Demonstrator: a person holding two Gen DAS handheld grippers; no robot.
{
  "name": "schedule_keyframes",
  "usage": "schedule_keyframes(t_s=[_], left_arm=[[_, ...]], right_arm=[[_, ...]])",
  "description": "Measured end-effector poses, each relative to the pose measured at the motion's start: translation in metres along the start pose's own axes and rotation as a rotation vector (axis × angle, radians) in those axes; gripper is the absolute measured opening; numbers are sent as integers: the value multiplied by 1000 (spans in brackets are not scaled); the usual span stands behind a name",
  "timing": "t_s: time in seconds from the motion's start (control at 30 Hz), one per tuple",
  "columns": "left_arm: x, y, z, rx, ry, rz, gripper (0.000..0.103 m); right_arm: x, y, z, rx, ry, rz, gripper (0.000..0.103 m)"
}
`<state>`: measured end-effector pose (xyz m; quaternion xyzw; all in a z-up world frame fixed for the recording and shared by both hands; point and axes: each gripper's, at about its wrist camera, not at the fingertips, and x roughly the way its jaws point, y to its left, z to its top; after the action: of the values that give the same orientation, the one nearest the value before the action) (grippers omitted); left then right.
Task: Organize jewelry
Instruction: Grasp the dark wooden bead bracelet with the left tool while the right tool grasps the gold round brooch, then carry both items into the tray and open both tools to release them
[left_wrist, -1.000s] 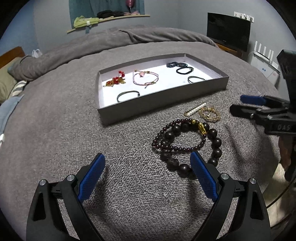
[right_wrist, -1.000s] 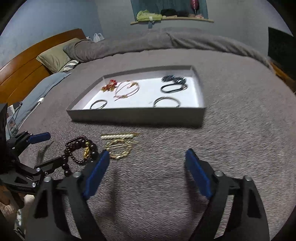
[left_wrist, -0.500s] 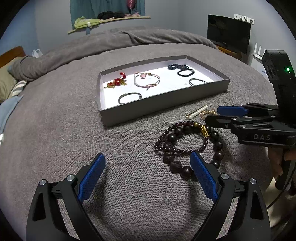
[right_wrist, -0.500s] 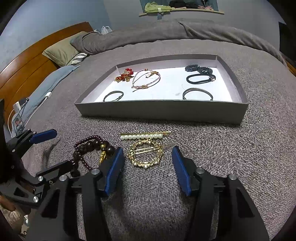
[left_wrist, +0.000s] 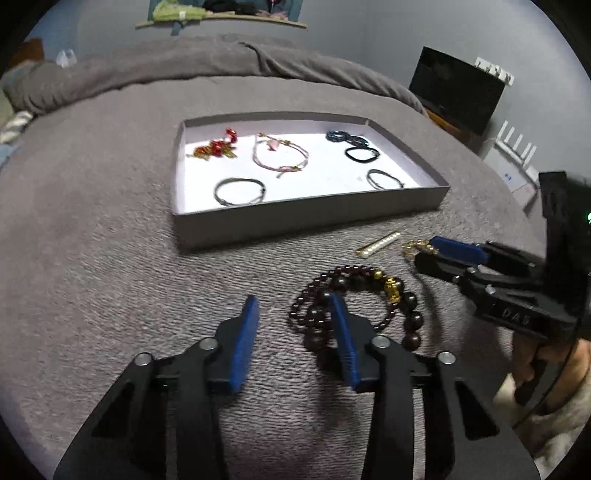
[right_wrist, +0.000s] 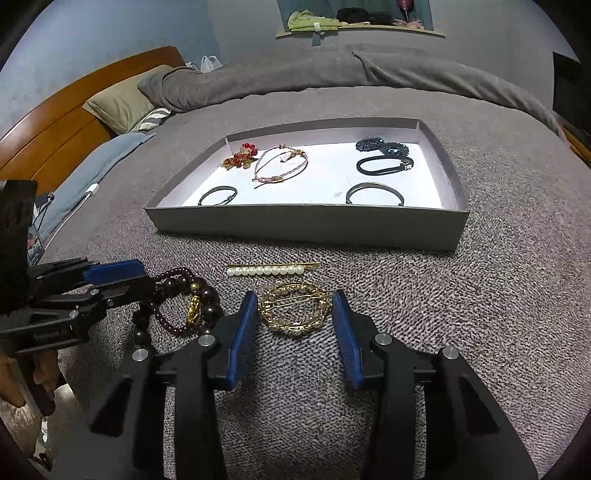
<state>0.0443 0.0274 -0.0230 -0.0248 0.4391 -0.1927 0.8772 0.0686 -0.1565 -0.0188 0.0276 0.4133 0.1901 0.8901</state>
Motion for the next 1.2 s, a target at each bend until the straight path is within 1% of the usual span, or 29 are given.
schedule_keyframes(t_s=[0.13,0.2,0.3,0.43,0.63,0.77,0.9,1.07,1.2], left_arm=[[3,-1,-1,-11,18,-24,31],[4,-1,0,-17,21,-42,23],[3,-1,0,-13,13,-32,18],[-3,-3,1,-1,-9,-15,8],[-19,-15,6,52,-67,-12,6],[-31,-20,11,63,-99,-34,6],[-45,-30,17,98,-139,-42,6],[-63,-36,27,139,-190,-11,6],[-74,-30,41,140,-224,20,6]], right_arm=[[-1,2,1,-4,-1,4,42],[-2,2,1,-7,-4,5,42],[-4,3,2,-13,-10,1,42],[-6,3,2,-17,-17,-7,42],[-10,3,3,-17,-27,-11,42],[-17,4,4,-31,-46,-19,42],[-24,5,6,-41,-67,-27,42],[-32,3,16,-51,-88,-23,42],[-39,0,30,-55,-125,-35,42]])
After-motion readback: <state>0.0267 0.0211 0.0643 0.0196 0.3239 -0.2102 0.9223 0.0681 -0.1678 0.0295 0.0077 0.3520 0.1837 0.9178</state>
